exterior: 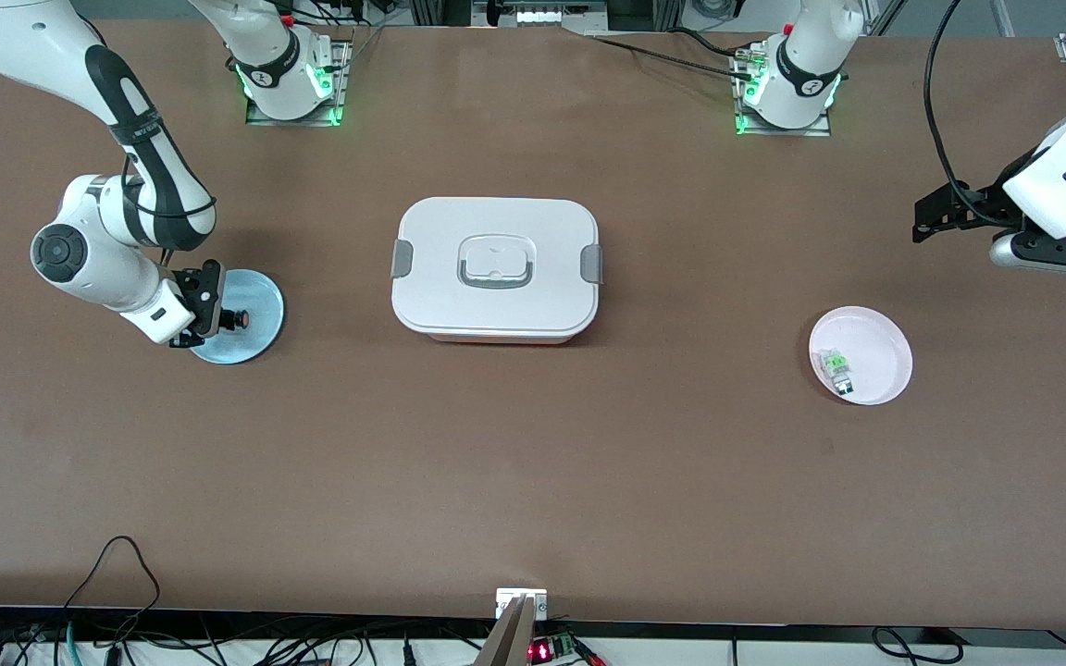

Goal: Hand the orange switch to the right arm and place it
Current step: 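Lower the orange switch onto the blue plate and open the right gripper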

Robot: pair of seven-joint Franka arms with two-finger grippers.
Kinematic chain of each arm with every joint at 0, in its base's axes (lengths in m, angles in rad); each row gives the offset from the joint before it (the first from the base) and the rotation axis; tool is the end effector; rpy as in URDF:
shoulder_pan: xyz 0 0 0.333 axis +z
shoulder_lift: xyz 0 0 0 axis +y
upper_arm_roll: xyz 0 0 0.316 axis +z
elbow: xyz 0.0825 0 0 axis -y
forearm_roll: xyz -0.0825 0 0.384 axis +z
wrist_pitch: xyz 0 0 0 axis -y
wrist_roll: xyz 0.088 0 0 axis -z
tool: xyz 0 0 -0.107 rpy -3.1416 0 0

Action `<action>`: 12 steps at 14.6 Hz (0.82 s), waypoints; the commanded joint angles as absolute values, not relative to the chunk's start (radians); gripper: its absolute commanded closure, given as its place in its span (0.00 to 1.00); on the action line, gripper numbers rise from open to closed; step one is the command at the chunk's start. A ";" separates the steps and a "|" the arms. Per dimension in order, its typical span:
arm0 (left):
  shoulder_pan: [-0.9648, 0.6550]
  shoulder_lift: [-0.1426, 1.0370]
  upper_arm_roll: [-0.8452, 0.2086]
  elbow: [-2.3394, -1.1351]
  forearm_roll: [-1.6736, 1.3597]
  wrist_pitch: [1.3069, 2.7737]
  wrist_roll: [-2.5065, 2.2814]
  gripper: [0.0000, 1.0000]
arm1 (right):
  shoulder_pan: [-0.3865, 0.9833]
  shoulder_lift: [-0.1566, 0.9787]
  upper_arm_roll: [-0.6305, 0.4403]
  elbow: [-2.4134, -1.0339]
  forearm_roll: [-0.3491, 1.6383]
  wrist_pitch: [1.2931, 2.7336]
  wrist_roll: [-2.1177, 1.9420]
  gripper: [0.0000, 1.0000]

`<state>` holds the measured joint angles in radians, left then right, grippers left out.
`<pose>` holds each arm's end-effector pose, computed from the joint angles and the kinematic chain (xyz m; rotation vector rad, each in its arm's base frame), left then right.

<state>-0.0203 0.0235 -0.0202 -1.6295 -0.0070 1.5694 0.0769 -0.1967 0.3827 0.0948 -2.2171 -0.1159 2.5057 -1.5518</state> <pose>0.5577 -0.0232 0.5837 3.1245 -0.1832 -0.1307 0.5384 -0.0530 0.1950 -2.2184 -2.1535 0.1279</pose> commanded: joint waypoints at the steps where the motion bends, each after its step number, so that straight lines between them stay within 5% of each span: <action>1: -0.020 0.040 -0.021 -1.595 0.008 1.545 0.063 0.00 | -0.204 0.361 0.100 -2.259 -0.121 2.531 -1.578 1.00; 5: -0.018 0.037 -0.017 -1.598 0.008 1.537 0.060 0.00 | -0.204 0.362 0.100 -2.270 -0.117 2.534 -1.603 0.98; 6: -0.018 0.034 -0.017 -1.601 0.008 1.532 0.060 0.00 | -0.204 0.364 0.100 -2.275 -0.112 2.543 -1.601 0.91; 7: -0.020 0.034 -0.020 -1.598 0.008 1.529 0.058 0.00 | -0.204 0.365 0.100 -2.275 -0.107 2.545 -1.589 0.71; 9: -0.020 0.035 -0.023 -1.595 0.008 1.531 0.058 0.00 | -0.204 0.359 0.100 -2.272 -0.088 2.536 -1.582 0.02; 12: -0.021 0.034 -0.025 -1.597 0.008 1.528 0.058 0.00 | -0.204 0.328 0.101 -2.257 -0.046 2.491 -1.546 0.00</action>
<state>-0.0201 0.0234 -0.0182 -1.6268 -0.0070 1.5531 0.0698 -0.1967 0.3731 0.0949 -2.2500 -0.0720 2.5230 -1.5677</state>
